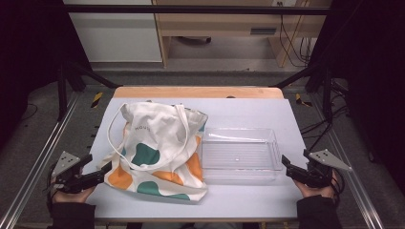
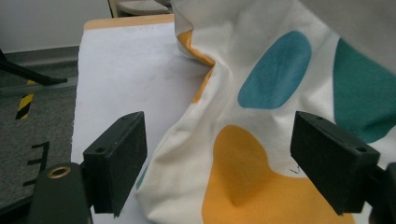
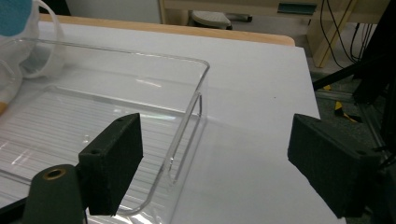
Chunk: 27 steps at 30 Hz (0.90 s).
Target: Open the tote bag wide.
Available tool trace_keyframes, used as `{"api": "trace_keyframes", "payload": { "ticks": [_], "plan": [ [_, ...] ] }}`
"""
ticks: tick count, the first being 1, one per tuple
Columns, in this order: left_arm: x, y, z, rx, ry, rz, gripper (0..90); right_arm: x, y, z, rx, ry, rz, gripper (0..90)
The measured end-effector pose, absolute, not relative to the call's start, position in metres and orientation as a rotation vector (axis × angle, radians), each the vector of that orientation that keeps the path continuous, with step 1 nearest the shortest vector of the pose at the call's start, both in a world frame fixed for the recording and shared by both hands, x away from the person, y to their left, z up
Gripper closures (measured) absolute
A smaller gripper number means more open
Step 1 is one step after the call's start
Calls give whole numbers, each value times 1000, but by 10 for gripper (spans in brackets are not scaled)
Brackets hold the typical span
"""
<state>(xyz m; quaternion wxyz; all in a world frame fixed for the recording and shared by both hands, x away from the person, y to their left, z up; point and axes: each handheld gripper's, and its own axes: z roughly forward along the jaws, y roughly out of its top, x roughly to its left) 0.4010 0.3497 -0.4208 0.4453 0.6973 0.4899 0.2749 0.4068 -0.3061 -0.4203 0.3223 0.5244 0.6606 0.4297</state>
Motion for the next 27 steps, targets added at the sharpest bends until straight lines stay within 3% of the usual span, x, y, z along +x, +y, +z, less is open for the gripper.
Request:
{"api": "trace_keyframes", "payload": {
  "ticks": [27],
  "plan": [
    [396, 344, -392, 1671, 1155, 671, 243, 402, -243, -389, 1225, 1839, 1290, 211]
  ]
}}
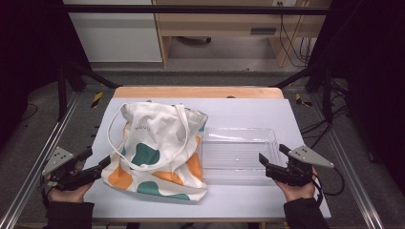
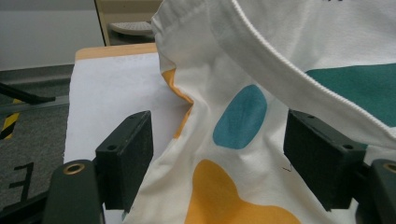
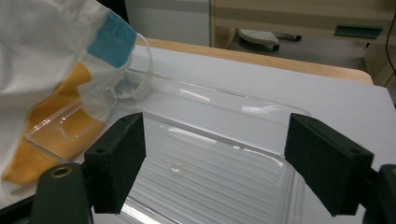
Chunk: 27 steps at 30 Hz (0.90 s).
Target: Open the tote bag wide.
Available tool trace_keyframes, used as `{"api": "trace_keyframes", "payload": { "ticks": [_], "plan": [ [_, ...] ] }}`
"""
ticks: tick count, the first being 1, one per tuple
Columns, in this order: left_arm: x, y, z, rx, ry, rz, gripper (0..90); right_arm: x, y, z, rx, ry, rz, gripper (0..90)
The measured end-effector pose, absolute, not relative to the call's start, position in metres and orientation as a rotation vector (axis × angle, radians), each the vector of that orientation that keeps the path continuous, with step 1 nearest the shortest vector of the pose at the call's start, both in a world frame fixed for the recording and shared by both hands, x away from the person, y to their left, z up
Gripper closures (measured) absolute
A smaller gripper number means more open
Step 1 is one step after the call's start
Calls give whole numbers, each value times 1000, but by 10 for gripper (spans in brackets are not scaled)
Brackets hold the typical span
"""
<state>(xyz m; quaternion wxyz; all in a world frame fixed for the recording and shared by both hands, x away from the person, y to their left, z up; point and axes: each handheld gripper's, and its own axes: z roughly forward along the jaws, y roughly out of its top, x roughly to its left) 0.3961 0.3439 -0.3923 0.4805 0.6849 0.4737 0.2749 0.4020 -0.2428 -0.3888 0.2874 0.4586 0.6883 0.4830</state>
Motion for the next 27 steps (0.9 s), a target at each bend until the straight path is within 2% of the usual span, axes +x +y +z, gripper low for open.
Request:
{"api": "trace_keyframes", "payload": {
  "ticks": [27],
  "plan": [
    [396, 321, -355, 1672, 1065, 708, 287, 416, -181, -359, 1093, 1898, 1402, 242]
  ]
}}
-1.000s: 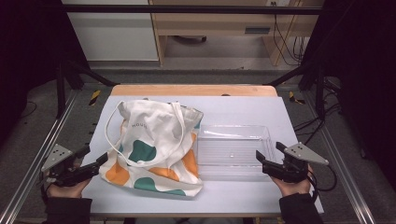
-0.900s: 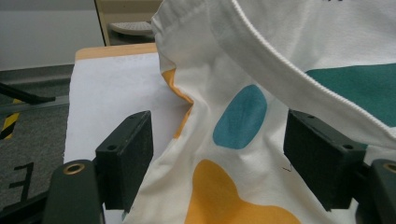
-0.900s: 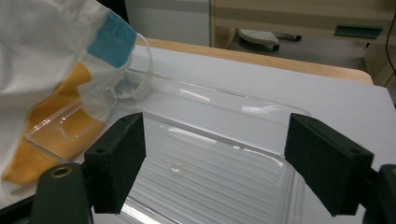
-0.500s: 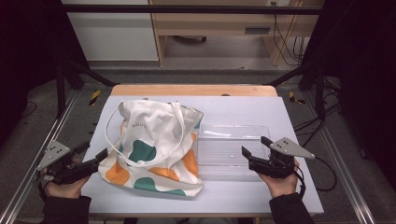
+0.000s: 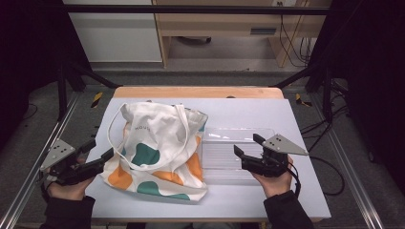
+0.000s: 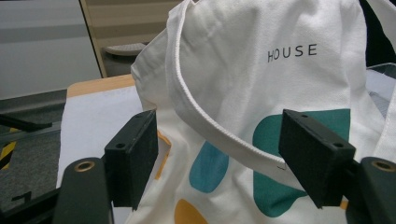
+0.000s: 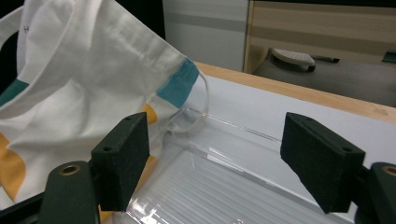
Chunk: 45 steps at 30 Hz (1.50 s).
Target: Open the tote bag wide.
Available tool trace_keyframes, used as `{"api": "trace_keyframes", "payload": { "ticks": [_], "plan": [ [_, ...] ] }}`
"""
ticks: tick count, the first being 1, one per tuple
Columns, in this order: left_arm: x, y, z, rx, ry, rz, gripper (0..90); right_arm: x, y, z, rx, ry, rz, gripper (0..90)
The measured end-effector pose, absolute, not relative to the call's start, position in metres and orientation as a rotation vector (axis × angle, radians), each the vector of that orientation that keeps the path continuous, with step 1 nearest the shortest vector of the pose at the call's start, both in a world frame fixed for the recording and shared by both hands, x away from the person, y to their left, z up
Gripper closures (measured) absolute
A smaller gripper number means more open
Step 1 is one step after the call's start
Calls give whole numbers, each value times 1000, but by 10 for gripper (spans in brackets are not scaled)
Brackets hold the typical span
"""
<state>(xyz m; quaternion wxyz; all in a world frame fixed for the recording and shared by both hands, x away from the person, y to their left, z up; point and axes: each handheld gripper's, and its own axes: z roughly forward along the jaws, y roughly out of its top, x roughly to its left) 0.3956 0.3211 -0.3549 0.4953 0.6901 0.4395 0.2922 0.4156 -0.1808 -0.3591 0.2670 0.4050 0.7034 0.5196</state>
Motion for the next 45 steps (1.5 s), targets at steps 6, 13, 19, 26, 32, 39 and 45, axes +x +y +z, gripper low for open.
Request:
{"api": "trace_keyframes", "payload": {
  "ticks": [6, 13, 19, 26, 32, 39, 45],
  "plan": [
    [400, 314, -352, 1684, 1055, 705, 303, 420, -169, -355, 1084, 1904, 1430, 243],
    [406, 298, -347, 1699, 1031, 705, 318, 424, -150, -352, 1058, 1934, 1454, 259],
    [412, 287, -344, 1710, 1021, 705, 337, 427, -130, -350, 1014, 1980, 1477, 284],
    [426, 274, -346, 1743, 1043, 710, 381, 430, -112, -349, 984, 2016, 1498, 298],
    [435, 268, -353, 1776, 1067, 721, 438, 432, -102, -350, 966, 2041, 1510, 312],
    [442, 270, -365, 1807, 1085, 676, 678, 435, -86, -349, 936, 2075, 1544, 328],
    [443, 271, -368, 1813, 1085, 648, 850, 437, -71, -347, 916, 2097, 1561, 337]
  ]
}}
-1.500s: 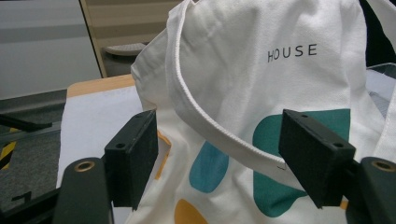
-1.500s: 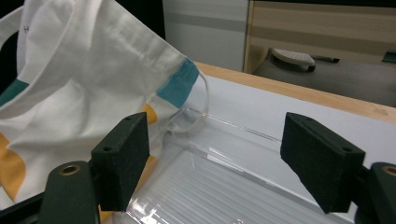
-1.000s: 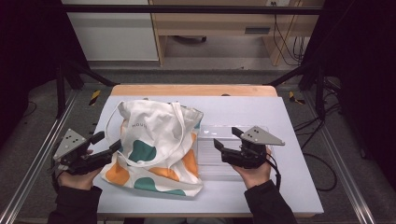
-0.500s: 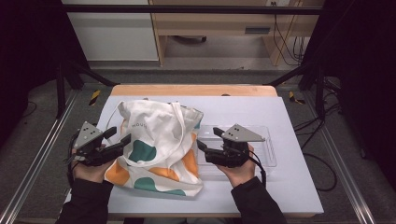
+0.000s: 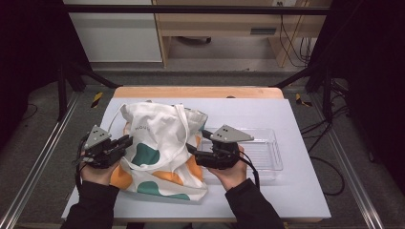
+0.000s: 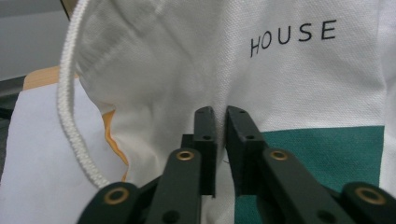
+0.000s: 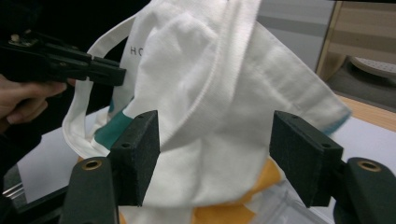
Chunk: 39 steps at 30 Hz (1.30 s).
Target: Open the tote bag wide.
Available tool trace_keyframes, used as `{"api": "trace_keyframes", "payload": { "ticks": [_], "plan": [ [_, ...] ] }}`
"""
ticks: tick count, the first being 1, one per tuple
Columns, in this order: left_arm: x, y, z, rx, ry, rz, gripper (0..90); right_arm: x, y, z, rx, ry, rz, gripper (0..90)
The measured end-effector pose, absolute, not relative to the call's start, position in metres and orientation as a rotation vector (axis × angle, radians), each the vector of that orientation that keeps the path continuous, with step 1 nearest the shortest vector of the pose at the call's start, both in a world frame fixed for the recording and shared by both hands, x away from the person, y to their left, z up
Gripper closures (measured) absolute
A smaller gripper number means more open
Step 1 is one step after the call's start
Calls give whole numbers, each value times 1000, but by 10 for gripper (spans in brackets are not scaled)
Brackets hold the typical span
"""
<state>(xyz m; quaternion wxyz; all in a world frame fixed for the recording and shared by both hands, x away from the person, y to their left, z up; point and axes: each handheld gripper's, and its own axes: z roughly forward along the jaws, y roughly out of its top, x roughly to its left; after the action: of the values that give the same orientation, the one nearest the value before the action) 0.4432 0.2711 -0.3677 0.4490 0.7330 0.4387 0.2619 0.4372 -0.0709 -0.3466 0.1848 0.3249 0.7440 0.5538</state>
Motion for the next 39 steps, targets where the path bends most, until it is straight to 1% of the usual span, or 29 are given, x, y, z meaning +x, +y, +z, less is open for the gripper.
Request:
{"api": "trace_keyframes", "payload": {
  "ticks": [3, 5, 7, 8, 10, 11, 12, 13, 15, 16, 17, 18, 19, 21, 22, 23, 24, 25, 27, 28, 31, 32, 35, 39],
  "plan": [
    [442, 271, -368, 1820, 1080, 642, 868, 441, -55, -343, 903, 2106, 1571, 358],
    [442, 272, -368, 1820, 1079, 641, 873, 443, -52, -343, 904, 2107, 1569, 366],
    [440, 272, -369, 1820, 1077, 636, 876, 449, -43, -342, 924, 2120, 1554, 412],
    [439, 273, -369, 1821, 1074, 637, 876, 449, -43, -342, 924, 2120, 1554, 412],
    [437, 274, -369, 1820, 1076, 636, 879, 453, -38, -342, 932, 2135, 1538, 520],
    [437, 274, -369, 1820, 1076, 636, 879, 453, -38, -342, 932, 2135, 1538, 520],
    [436, 273, -370, 1823, 1076, 632, 878, 455, -38, -344, 945, 2149, 1529, 606],
    [436, 273, -370, 1823, 1076, 632, 877, 455, -38, -344, 945, 2149, 1529, 606],
    [436, 272, -370, 1825, 1079, 632, 874, 455, -39, -346, 937, 2156, 1517, 696],
    [436, 271, -369, 1824, 1085, 635, 862, 454, -40, -348, 927, 2169, 1503, 779],
    [436, 271, -369, 1824, 1085, 635, 851, 454, -40, -348, 927, 2169, 1503, 779],
    [437, 271, -369, 1821, 1086, 633, 851, 454, -40, -349, 928, 2168, 1502, 799],
    [437, 271, -368, 1812, 1088, 629, 771, 453, -42, -350, 919, 2178, 1500, 855],
    [437, 271, -366, 1803, 1086, 634, 760, 453, -42, -350, 919, 2180, 1498, 864],
    [438, 271, -364, 1793, 1085, 638, 679, 451, -41, -351, 911, 2186, 1498, 873],
    [438, 271, -364, 1793, 1085, 638, 646, 451, -41, -351, 911, 2186, 1498, 873],
    [439, 271, -361, 1781, 1079, 639, 646, 450, -41, -351, 906, 2188, 1496, 875],
    [439, 271, -360, 1775, 1076, 636, 606, 447, -39, -350, 884, 2198, 1500, 877],
    [440, 270, -356, 1762, 1066, 642, 605, 444, -38, -350, 868, 2211, 1506, 877],
    [441, 269, -355, 1762, 1061, 635, 612, 442, -37, -350, 857, 2219, 1504, 877],
    [443, 266, -356, 1775, 1053, 621, 675, 436, -35, -352, 832, 2239, 1505, 877],
    [443, 266, -356, 1775, 1053, 621, 709, 436, -35, -352, 832, 2239, 1505, 877],
    [443, 264, -361, 1802, 1053, 606, 849, 433, -34, -356, 827, 2260, 1502, 875],
    [440, 266, -362, 1811, 1050, 592, 882, 434, -34, -358, 837, 2259, 1502, 861]
  ]
}}
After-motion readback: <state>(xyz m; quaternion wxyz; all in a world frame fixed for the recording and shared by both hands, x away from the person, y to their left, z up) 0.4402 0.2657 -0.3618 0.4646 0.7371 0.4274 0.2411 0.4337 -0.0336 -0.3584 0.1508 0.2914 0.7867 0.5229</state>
